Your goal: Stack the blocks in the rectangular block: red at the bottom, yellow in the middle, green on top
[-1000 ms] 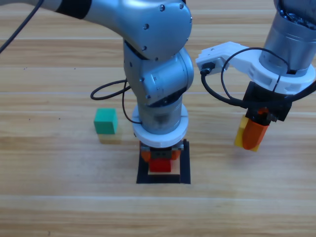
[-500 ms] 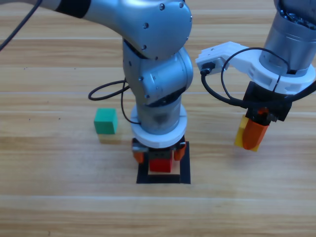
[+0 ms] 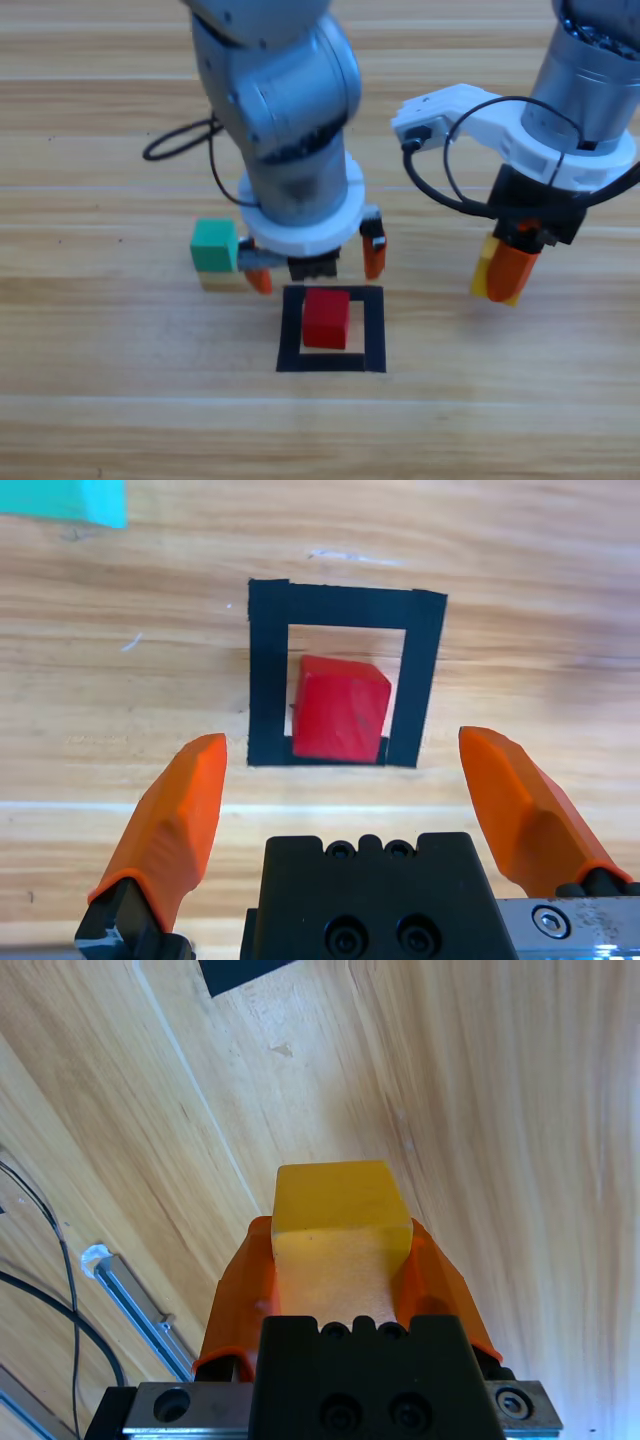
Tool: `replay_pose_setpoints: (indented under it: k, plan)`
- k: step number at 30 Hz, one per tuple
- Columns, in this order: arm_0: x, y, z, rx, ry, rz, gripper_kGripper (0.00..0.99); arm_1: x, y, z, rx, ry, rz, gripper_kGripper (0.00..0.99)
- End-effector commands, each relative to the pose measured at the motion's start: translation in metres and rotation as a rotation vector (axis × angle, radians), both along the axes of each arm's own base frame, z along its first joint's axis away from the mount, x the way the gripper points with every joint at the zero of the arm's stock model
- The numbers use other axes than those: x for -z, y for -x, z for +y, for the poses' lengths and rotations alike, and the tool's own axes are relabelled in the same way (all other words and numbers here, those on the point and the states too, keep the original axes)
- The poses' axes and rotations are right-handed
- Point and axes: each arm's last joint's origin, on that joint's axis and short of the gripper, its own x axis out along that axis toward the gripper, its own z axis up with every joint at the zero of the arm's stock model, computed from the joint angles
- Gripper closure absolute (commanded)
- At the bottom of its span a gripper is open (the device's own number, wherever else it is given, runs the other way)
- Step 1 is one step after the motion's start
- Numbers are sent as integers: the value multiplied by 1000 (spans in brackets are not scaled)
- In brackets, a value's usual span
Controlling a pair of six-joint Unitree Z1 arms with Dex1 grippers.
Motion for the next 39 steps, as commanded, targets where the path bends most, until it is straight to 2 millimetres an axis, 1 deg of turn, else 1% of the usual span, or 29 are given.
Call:
replay_pose_setpoints:
  k: [1, 2, 5, 7, 9, 11, 14, 17, 21, 25, 39]
  plan:
    - [-62, 19, 41, -41, 11, -74, 0, 5, 32, 62, -164, 38, -53, 976]
    - [-70, 22, 52, -50, -7, -86, 0, 7, 33, 71, -181, 44, -49, 976]
    - [-89, 20, 98, -71, -67, -94, 0, 12, 34, 93, -216, 52, -44, 976]
    - [-94, 17, 135, -80, -103, -96, 0, 17, 35, 106, -241, 54, -42, 975]
    - [-99, 16, 167, -79, -137, -103, 0, 25, 34, 117, -255, 60, -40, 975]
    - [-104, 9, 192, -64, -165, -105, 0, 32, 28, 127, -257, 65, -35, 975]
    - [-101, -2, 222, -63, -206, -84, 0, 44, 19, 139, -256, 74, -27, 975]
    - [-95, -9, 241, -52, -217, -85, 1, 51, 15, 146, -255, 68, -30, 975]
    - [-71, -13, 253, -31, -195, -66, 0, 57, 12, 151, -257, 63, -34, 975]
    - [-53, -11, 254, -15, -181, -58, 0, 59, 11, 153, -257, 63, -34, 975]
    - [-40, -10, 253, -16, -160, -47, 0, 73, 11, 158, -264, 85, -24, 973]
